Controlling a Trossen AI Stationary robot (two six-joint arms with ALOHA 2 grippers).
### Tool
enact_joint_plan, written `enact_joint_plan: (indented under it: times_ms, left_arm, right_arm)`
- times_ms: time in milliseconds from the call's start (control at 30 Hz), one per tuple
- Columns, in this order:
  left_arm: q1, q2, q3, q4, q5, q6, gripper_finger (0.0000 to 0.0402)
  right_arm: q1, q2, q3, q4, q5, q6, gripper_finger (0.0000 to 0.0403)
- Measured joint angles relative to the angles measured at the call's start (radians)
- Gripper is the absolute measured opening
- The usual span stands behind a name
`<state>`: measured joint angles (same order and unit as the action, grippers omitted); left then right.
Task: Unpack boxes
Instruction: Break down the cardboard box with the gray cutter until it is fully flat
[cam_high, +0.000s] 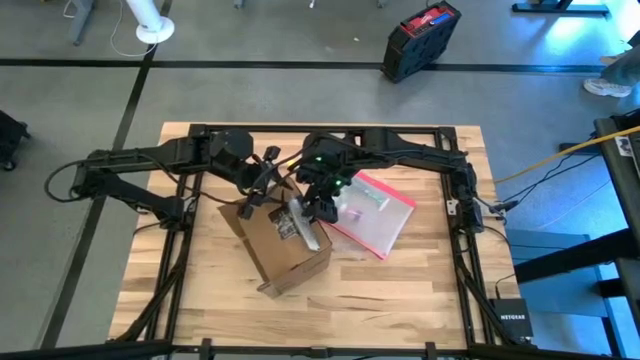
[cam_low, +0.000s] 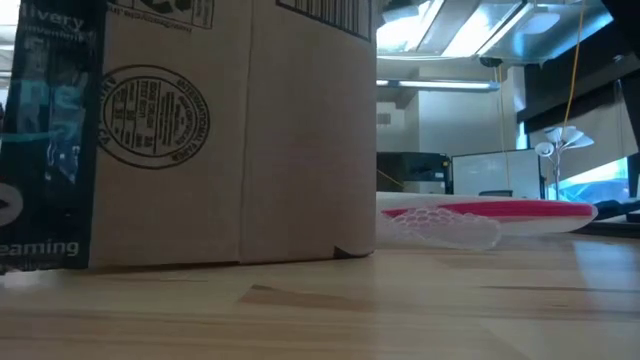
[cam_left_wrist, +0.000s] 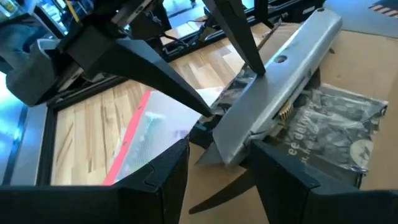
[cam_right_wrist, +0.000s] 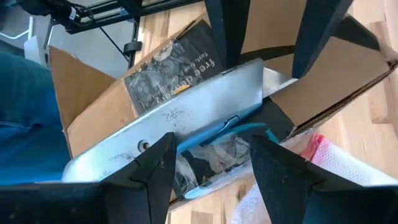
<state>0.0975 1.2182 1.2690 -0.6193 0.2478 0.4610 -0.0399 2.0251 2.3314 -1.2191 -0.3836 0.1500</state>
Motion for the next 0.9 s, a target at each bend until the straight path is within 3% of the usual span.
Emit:
enact_joint_plan:
  times_ms: [300, 567, 733, 900]
  left_arm:
    - [-0.006, 0.000, 0.000, 0.002, 0.011, 0.019, 0.0164]
    - [-0.008, 0.000, 0.000, 0.001, 0.014, 0.023, 0.0164]
    - [-0.025, 0.000, 0.000, -0.001, 0.030, 0.035, 0.0164]
    - [-0.034, 0.000, 0.000, 0.009, 0.032, 0.045, 0.0164]
  right_arm:
    - [0.000, 0.002, 0.000, 0.050, -0.010, 0.001, 0.0198]
    - [0.002, -0.031, 0.023, -0.031, 0.006, 0.030, 0.0198]
    - [0.054, -0.082, 0.023, -0.074, 0.025, 0.043, 0.0198]
    - [0.153, -0.109, 0.023, -0.097, 0.110, 0.028, 0.0198]
